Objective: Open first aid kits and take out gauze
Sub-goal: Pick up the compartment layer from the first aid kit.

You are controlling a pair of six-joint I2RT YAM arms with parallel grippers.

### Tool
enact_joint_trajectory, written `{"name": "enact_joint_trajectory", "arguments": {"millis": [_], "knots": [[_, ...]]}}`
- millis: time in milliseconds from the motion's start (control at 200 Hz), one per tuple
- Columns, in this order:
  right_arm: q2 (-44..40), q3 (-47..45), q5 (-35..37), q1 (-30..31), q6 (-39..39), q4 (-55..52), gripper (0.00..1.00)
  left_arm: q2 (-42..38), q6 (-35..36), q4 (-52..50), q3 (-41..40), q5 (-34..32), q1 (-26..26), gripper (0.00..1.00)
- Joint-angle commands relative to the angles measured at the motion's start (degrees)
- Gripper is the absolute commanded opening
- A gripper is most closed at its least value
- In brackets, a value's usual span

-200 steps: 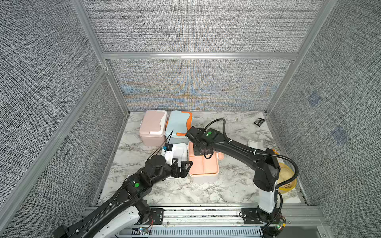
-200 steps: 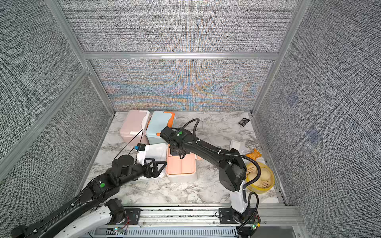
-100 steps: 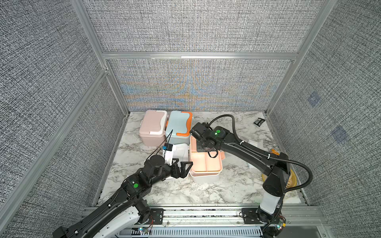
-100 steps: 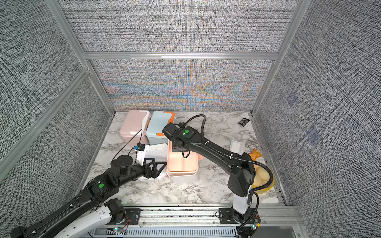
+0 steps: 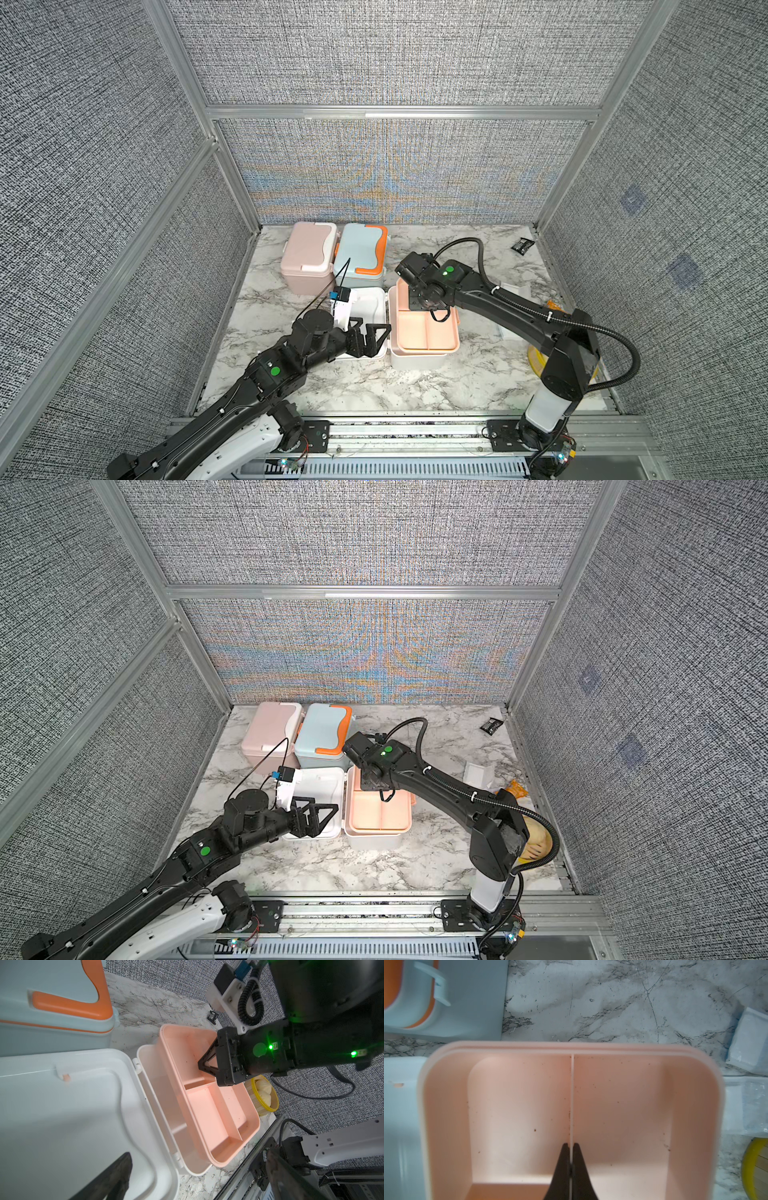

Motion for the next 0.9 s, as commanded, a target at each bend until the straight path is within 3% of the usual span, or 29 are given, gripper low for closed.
{"name": "enact_joint_trajectory", "arguments": {"millis": [0, 360, 680, 896], "knots": [[-1.40, -0.51, -0.57, -0.15, 0.14, 1.69, 0.00, 0.54, 0.48, 1.83, 0.67, 0.69, 0.07, 1.00], [-12.30, -7.10, -5.52, -0.18, -4.43, 9.86, 0.00, 1.94, 1.40, 1.93, 2.92, 1.45, 0.05, 1.00], [-38.11, -24.10, -9.40, -2.93, -13.53, 28.11, 0.00, 2.30, 4.95, 0.61, 10.11, 3.33, 0.06, 1.00], [-58.63, -34.15, -6.87, -6.16, -19.02, 34.82, 0.00, -2.69, 9.34, 3.30, 10.80, 2.42, 0.07, 1.00]]}}
